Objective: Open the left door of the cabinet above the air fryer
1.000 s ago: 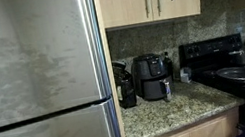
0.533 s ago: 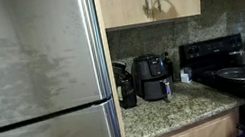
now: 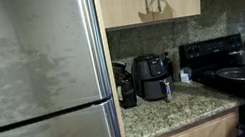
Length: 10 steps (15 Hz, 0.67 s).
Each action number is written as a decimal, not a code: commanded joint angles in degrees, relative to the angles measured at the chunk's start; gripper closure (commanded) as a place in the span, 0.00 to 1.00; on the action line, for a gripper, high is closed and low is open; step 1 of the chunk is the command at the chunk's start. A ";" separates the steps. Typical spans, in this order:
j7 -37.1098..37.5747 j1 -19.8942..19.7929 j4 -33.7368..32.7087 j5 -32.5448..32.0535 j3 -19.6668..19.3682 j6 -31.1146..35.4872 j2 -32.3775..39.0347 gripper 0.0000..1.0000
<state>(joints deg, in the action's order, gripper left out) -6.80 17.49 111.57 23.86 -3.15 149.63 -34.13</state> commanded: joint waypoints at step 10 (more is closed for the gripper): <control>-9.02 -0.75 -4.19 -2.12 -3.05 1.92 11.24 0.00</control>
<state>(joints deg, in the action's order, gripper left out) -15.17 17.98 109.71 21.26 -5.48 149.06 -27.20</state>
